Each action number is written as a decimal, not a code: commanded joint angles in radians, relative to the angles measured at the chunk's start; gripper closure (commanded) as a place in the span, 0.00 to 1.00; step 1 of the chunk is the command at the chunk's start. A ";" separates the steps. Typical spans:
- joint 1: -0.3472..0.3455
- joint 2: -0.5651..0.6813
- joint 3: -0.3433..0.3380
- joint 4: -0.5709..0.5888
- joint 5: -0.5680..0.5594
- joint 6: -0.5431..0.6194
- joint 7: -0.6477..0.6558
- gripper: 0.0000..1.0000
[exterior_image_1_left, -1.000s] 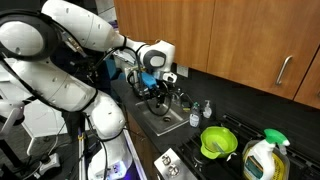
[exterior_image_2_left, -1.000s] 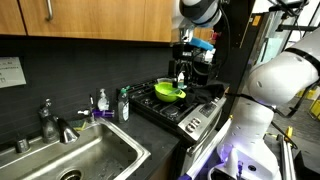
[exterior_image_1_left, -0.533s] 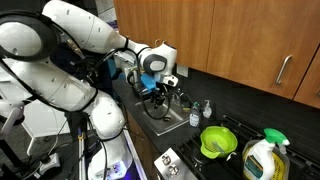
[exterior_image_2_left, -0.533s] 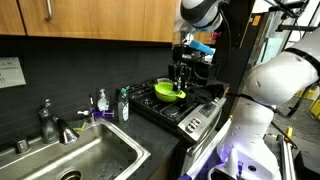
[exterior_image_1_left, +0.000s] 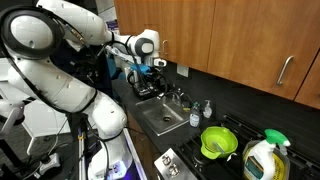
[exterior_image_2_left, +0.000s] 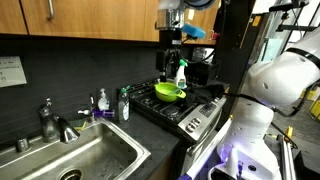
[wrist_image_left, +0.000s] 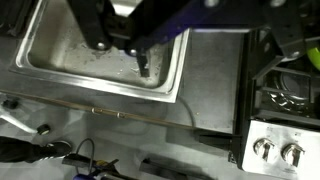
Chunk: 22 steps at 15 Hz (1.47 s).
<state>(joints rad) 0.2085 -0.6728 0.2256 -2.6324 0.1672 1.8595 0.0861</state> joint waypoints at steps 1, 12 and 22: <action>-0.044 0.011 -0.022 -0.059 -0.042 0.060 0.028 0.00; -0.143 0.275 -0.169 -0.171 0.011 0.344 0.009 0.00; -0.174 0.306 -0.177 -0.145 -0.001 0.344 0.061 0.00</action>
<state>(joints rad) 0.0463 -0.3705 0.0590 -2.7928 0.1603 2.2074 0.1207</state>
